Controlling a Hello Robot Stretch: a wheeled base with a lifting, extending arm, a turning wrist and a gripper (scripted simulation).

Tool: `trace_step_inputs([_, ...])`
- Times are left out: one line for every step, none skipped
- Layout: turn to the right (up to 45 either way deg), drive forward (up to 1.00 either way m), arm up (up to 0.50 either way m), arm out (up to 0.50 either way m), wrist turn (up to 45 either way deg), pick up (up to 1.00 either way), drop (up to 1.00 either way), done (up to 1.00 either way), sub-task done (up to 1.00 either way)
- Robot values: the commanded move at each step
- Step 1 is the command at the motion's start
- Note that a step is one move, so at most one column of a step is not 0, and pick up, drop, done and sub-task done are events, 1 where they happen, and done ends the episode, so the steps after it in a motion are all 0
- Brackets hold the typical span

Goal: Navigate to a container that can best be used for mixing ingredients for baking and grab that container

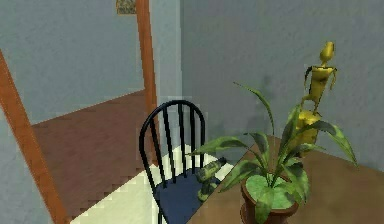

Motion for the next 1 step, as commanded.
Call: trace_step_inputs([0.0, 0.00, 0.00, 0.00, 45.0, 0.00, 0.00, 0.00, 0.00])
